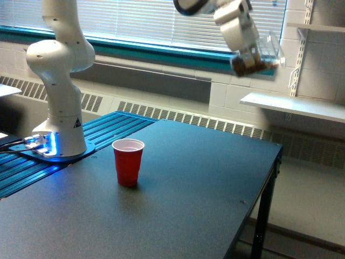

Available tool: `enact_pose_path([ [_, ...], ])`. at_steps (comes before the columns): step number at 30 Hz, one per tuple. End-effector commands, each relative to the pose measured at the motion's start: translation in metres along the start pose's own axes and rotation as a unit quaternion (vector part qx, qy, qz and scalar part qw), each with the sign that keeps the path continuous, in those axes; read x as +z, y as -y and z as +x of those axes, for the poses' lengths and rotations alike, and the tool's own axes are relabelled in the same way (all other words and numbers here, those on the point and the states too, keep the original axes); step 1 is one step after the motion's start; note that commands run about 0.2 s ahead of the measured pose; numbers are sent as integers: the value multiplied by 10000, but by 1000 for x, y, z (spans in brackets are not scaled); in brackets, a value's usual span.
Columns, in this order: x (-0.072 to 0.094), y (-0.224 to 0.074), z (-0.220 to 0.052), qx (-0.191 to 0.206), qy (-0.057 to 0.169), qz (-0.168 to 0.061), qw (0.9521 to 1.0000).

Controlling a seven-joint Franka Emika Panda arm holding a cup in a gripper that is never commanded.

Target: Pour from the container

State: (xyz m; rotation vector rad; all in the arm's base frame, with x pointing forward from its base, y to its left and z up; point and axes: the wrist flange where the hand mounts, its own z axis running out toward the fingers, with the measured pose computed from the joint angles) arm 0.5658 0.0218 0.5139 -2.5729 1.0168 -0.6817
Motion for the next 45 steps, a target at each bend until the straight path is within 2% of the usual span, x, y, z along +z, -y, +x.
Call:
enact_pose_path([
  [1,-40,-14,14,-163,-319,202,9992],
  [9,-47,-64,30,-208,-464,-72,9987],
  [22,-50,-150,36,43,-551,-537,9970],
  [33,-54,-209,23,207,-533,-827,9949],
  [45,-58,-260,-12,408,-427,-1139,9917],
])
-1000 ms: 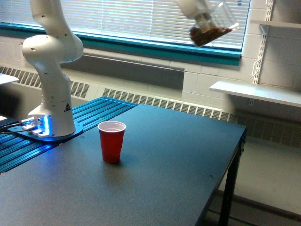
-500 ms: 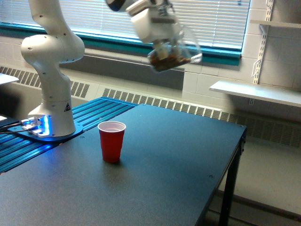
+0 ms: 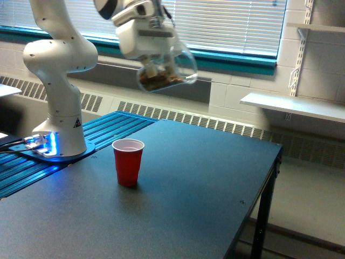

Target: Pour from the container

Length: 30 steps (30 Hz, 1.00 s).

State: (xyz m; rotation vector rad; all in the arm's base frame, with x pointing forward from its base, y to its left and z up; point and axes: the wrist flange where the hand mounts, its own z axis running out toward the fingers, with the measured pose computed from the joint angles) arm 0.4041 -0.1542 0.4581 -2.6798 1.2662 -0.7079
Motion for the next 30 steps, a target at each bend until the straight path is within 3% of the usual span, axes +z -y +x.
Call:
enact_pose_path([
  [1,-1,-26,-16,16,17,-144,9999],
  [16,11,-56,-73,-337,376,-448,9977],
  [30,12,-74,-107,-649,594,-659,9939],
])
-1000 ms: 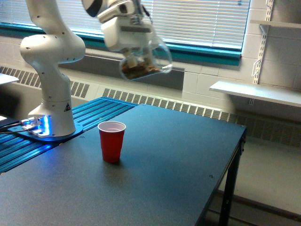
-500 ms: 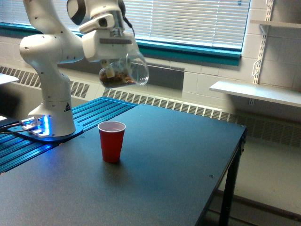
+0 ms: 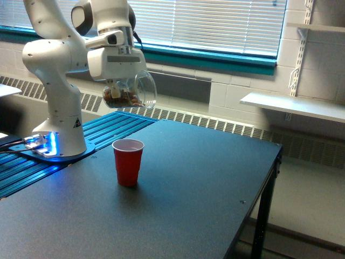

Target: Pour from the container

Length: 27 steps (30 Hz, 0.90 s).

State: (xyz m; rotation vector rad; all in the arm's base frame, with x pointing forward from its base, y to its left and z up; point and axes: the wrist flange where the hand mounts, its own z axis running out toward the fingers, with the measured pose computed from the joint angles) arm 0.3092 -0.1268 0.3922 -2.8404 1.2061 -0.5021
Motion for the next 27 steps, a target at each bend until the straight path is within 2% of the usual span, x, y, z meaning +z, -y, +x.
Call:
enact_pose_path([
  [1,1,-7,-13,-221,43,-95,9997],
  [8,6,-17,-30,-223,124,-182,9995],
  [16,-4,-23,-33,-229,149,-249,9993],
  [27,-9,-26,-38,-320,235,-430,9983],
])
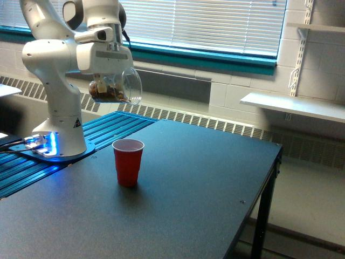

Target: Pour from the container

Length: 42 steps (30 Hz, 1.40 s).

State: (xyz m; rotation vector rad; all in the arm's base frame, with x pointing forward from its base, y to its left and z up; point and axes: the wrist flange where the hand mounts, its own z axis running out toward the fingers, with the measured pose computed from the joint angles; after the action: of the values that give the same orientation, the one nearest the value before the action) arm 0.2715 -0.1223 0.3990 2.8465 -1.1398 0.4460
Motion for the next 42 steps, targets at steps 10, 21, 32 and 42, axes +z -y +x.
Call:
enact_pose_path([
  [10,12,-7,-16,-131,266,-322,9990],
  [21,18,-5,-21,-262,343,-520,9977],
  [32,28,1,-29,-366,472,-656,9961],
  [42,41,-1,-35,-407,611,-795,9941],
])
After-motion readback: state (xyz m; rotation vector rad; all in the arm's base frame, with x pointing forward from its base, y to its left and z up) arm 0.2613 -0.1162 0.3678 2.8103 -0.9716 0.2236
